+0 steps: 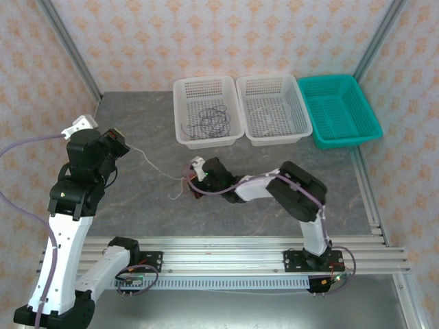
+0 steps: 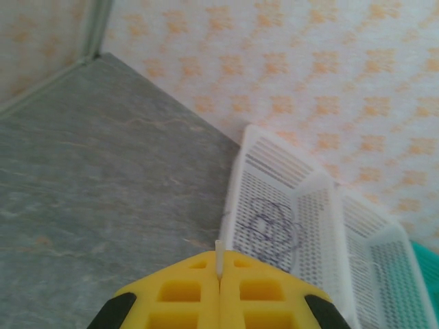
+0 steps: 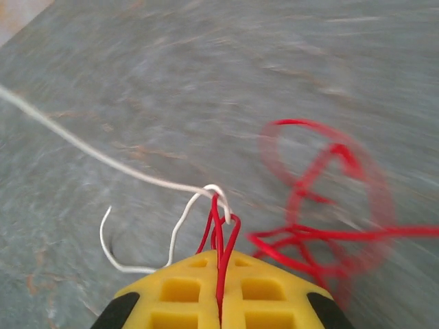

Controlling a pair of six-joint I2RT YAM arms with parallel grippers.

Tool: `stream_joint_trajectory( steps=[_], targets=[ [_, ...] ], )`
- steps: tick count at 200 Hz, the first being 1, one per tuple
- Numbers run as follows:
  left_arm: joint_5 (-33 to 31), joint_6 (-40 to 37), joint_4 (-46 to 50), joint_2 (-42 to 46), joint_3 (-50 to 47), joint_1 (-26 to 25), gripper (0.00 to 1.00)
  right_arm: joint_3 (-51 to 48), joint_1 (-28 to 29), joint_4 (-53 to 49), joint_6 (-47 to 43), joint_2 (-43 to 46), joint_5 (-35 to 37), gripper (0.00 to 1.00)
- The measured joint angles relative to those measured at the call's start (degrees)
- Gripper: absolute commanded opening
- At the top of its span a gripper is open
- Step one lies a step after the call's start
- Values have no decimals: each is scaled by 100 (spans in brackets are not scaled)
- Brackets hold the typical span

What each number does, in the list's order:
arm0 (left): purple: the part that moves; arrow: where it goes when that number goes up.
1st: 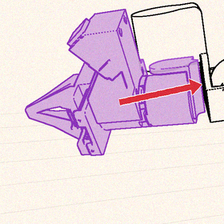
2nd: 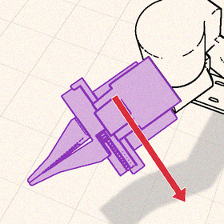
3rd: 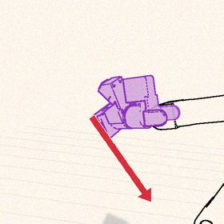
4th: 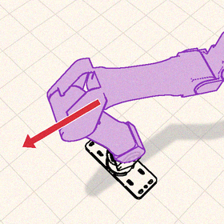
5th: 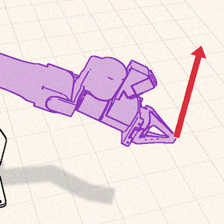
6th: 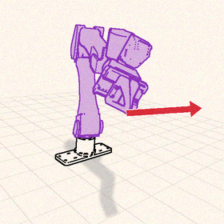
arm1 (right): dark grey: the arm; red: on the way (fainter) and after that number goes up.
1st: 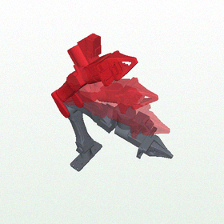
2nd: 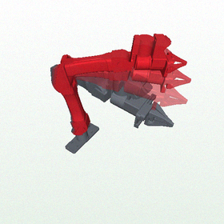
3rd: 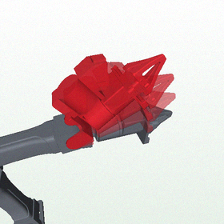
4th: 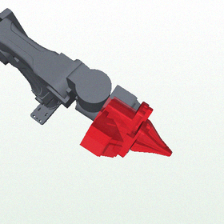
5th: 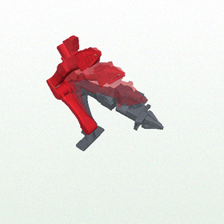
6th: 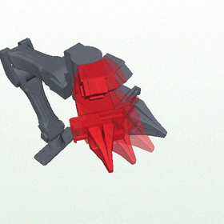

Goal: Untangle the cables

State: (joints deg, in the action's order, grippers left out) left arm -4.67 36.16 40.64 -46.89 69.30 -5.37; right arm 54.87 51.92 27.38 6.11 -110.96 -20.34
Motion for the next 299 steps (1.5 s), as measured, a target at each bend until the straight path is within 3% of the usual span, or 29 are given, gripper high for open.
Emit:
stream_joint_trajectory(
  steps=[30,65,107,152,177,189,211,225,258,299],
  targets=[
    [-260,72,28,2,-160,247,0,-1207,-586,-7,597,1239,739,0],
    [219,468,-55,-170,-621,848,0,-1858,-1462,-529,1244,2424,1381,0],
    [787,905,-339,-286,-1021,1499,0,-2179,-2391,-1620,1799,3104,1976,0],
    [1027,1027,-431,-247,-1102,1829,0,-2382,-3252,-2404,2332,3751,2492,0],
    [1244,1056,-616,-199,-1257,1904,0,-2424,-3412,-2463,2260,3923,2262,0],
    [1475,1080,-791,-201,-1403,1902,0,-2446,-3357,-2339,2116,3923,1840,11],
    [1939,1121,-1086,-271,-1652,1904,0,-2446,-2962,-2218,1757,3930,1377,48],
    [2221,1178,-1200,-323,-1709,1902,0,-2424,-2579,-2227,1462,4011,1294,64],
    [2717,1370,-1416,-297,-1700,1696,0,-2253,-1749,-2105,721,4642,1305,73],
    [2828,1644,-1440,-81,-1543,673,0,-2151,-1360,-927,-640,4822,461,84]
  ],
)
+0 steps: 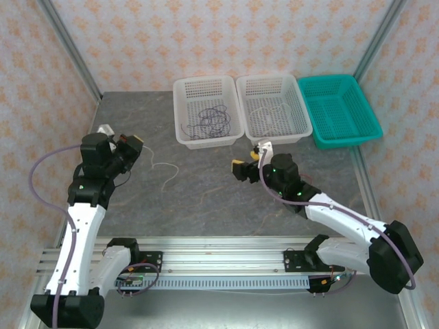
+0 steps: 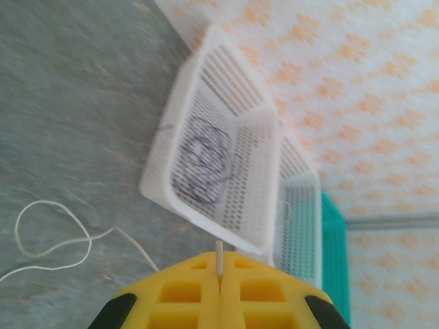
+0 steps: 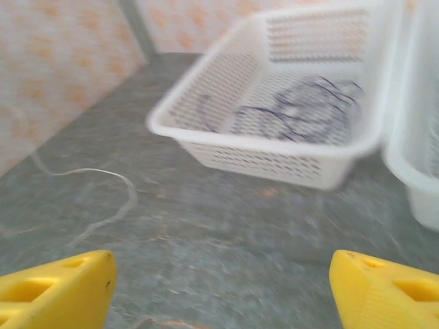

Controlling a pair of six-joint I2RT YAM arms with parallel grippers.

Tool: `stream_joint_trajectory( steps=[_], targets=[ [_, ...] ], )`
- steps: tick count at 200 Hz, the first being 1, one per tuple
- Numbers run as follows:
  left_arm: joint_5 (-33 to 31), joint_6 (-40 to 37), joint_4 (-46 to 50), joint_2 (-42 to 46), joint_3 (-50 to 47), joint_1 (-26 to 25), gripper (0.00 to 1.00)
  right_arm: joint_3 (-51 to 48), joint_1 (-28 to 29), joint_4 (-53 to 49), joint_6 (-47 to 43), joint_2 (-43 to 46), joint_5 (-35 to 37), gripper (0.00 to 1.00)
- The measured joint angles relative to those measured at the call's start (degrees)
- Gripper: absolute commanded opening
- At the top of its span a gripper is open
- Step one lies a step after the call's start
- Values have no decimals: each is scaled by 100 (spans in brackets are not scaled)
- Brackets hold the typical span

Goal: Untangle the cables

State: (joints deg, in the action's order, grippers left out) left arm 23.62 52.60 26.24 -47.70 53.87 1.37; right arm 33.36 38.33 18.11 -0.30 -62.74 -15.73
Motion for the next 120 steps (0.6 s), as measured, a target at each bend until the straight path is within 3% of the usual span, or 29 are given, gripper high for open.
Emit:
stream_joint_trajectory(
  steps=[26,75,120],
  targets=[
    [-55,140,-87,136,243,-614,0,409,326,605,-780,-579,-726,94],
    [-227,334,-529,149,317,-1648,0,1222,785,2024,-1370,-2234,-1469,95],
    [-358,326,-643,-131,533,-2181,0,1655,881,2778,-1456,-3464,-2037,77]
  ],
)
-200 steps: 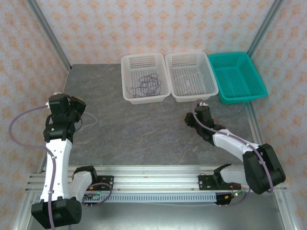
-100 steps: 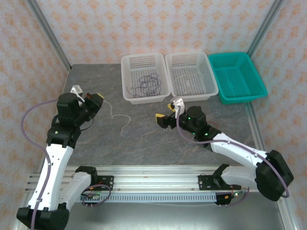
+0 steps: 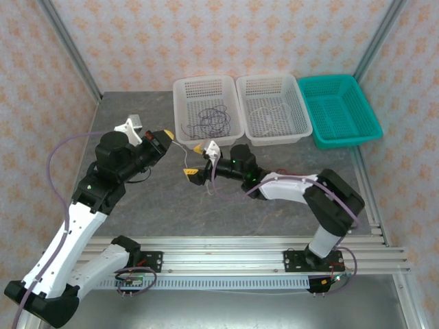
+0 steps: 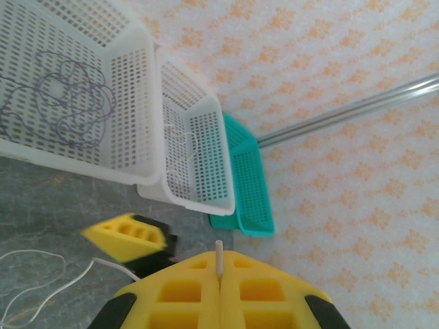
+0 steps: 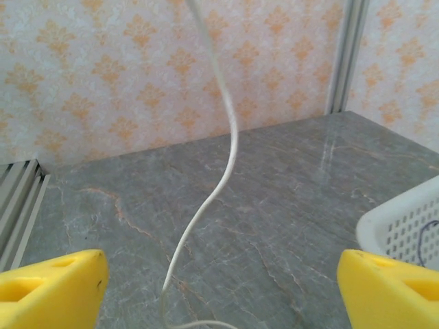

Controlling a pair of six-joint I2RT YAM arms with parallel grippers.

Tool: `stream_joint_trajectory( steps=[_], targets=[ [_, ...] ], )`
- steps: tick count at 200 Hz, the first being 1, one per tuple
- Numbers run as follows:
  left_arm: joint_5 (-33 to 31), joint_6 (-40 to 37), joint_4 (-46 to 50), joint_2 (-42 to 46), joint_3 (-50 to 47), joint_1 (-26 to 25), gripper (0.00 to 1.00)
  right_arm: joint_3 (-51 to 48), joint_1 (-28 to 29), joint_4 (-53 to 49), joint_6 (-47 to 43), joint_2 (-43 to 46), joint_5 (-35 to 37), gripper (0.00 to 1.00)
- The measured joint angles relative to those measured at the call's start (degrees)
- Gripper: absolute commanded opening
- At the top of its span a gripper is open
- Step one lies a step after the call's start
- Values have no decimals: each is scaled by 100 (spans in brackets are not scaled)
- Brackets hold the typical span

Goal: Untangle the cables

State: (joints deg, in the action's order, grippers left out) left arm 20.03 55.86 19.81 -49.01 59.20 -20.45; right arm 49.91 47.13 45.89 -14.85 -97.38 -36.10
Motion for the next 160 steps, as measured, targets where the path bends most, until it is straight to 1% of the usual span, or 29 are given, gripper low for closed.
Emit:
stream_joint_trajectory(
  steps=[6,13,16,28,33,43,52,84,98,116,126,129,140,160],
  targets=[
    [-22,-11,-24,-17,33,-52,0,39,22,42,-4,-105,-39,74],
    [-55,-24,-37,-35,70,-98,0,90,52,70,-7,-223,-85,66],
    [-61,-24,-42,-48,85,-114,0,114,70,87,-44,-267,-105,61],
    [-96,-39,-101,-79,129,-149,0,195,127,103,15,-431,-146,33],
    [-101,-39,-111,-94,146,-160,0,225,149,116,26,-490,-153,23],
    [-109,-61,-118,-131,184,-160,0,264,177,142,70,-579,-138,10],
    [-133,-105,-109,-160,216,-168,0,267,184,177,116,-627,-127,0],
    [-485,-492,146,-153,426,-170,1,107,181,372,236,-610,-20,0],
    [-695,-673,216,-66,442,-170,12,-68,181,374,275,-485,114,0],
    [-848,-1025,293,20,442,-170,34,-216,164,177,350,-136,271,0],
    [-859,-1150,282,39,439,-170,44,-219,131,33,409,118,365,0],
    [-852,-1292,278,39,437,-170,48,-219,116,2,433,201,389,0],
    [-807,-1451,221,50,398,-170,55,-219,22,-162,520,573,511,0],
    [-540,-1906,70,68,289,-170,66,-116,-293,-479,684,1211,684,0]
  ],
)
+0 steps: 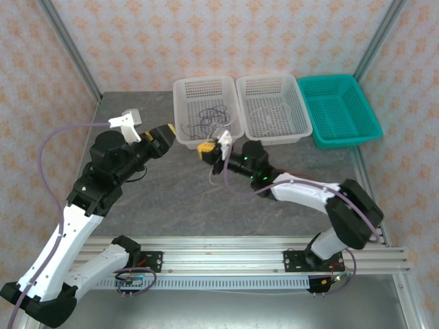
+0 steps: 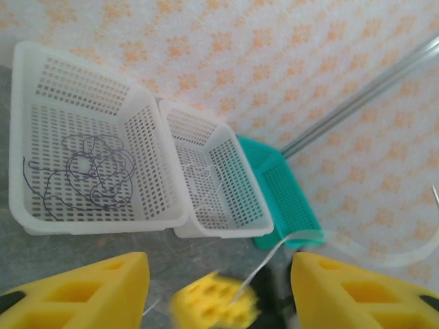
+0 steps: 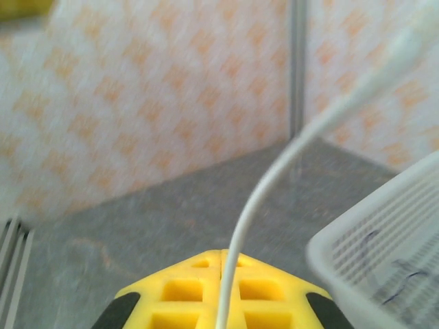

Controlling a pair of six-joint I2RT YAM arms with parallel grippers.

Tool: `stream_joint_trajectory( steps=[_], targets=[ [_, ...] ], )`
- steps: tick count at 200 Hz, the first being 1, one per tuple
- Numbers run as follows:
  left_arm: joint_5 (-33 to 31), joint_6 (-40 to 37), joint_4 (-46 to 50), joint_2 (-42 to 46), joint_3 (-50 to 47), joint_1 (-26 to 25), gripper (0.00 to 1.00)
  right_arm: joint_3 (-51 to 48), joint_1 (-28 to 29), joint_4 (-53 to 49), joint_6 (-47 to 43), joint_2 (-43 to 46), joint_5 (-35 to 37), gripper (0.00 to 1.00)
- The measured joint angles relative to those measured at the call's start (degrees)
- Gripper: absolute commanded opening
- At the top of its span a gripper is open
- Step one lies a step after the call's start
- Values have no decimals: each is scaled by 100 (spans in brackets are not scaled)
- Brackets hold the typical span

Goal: Untangle the cables

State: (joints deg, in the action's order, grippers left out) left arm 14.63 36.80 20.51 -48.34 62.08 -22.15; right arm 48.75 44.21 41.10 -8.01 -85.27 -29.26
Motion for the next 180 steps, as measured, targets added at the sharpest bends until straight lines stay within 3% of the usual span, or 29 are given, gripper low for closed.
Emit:
stream_joint_trajectory(
  steps=[33,69,115,154,163,180],
  targets=[
    [505,-562,-295,107,-195,-35,78,811,-715,-850,-11,610,409,0],
    [785,-855,-562,225,-339,-382,99,2330,-1698,-1696,-162,389,844,0],
    [876,-881,-855,208,-678,-1043,100,4354,-3010,-2430,629,-1261,999,0],
    [844,-890,-876,157,-741,-1620,100,5073,-3412,-3333,1453,-2946,848,0],
    [813,-907,-876,144,-741,-1687,100,5167,-3414,-3609,1578,-3283,826,10],
    [743,-949,-876,96,-741,-1768,100,5429,-3397,-4293,1834,-3836,809,52]
  ],
)
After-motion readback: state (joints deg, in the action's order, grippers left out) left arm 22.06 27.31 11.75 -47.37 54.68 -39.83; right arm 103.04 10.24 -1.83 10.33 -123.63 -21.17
